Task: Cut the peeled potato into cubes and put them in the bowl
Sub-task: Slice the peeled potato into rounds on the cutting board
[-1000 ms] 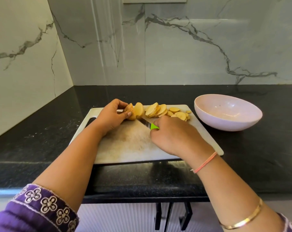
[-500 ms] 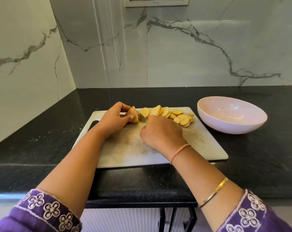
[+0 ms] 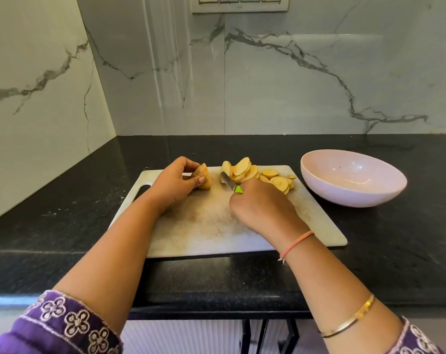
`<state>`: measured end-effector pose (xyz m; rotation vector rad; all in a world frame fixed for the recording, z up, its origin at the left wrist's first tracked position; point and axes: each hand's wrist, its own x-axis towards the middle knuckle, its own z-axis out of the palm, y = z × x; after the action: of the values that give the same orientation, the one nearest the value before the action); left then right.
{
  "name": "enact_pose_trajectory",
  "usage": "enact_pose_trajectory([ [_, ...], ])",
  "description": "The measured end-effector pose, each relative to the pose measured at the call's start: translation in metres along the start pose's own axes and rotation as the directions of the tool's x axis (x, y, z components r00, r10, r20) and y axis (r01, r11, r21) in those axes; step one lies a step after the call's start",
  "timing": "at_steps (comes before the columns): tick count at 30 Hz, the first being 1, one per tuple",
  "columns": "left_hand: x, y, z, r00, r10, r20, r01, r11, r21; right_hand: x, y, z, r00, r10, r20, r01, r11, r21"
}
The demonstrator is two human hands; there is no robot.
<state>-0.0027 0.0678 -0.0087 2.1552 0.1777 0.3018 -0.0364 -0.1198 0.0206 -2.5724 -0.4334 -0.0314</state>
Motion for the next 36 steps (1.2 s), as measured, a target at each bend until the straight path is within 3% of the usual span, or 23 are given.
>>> enact_pose_trajectory([
  [5,0.001,-0.003,0.0,1.0,0.014,-0.003,-0.014,0.999,-0.041,-0.002,-0.005,0.003,0.993,-0.081,-0.085,0.087,0.994,0.065],
  [12,-0.002,0.001,0.001,0.999,0.032,0.0,-0.032,0.997,-0.074,0.002,-0.015,0.017,0.948,-0.208,-0.242,0.195,0.978,-0.077],
  [23,-0.002,0.001,-0.002,0.998,0.053,-0.027,-0.056,0.995,-0.086,0.007,-0.021,0.04,0.925,-0.28,-0.257,0.204,0.937,-0.283],
  [36,-0.002,-0.003,0.0,0.998,0.047,-0.03,-0.051,0.987,-0.151,0.008,-0.013,0.044,0.919,-0.275,-0.282,0.228,0.955,-0.188],
])
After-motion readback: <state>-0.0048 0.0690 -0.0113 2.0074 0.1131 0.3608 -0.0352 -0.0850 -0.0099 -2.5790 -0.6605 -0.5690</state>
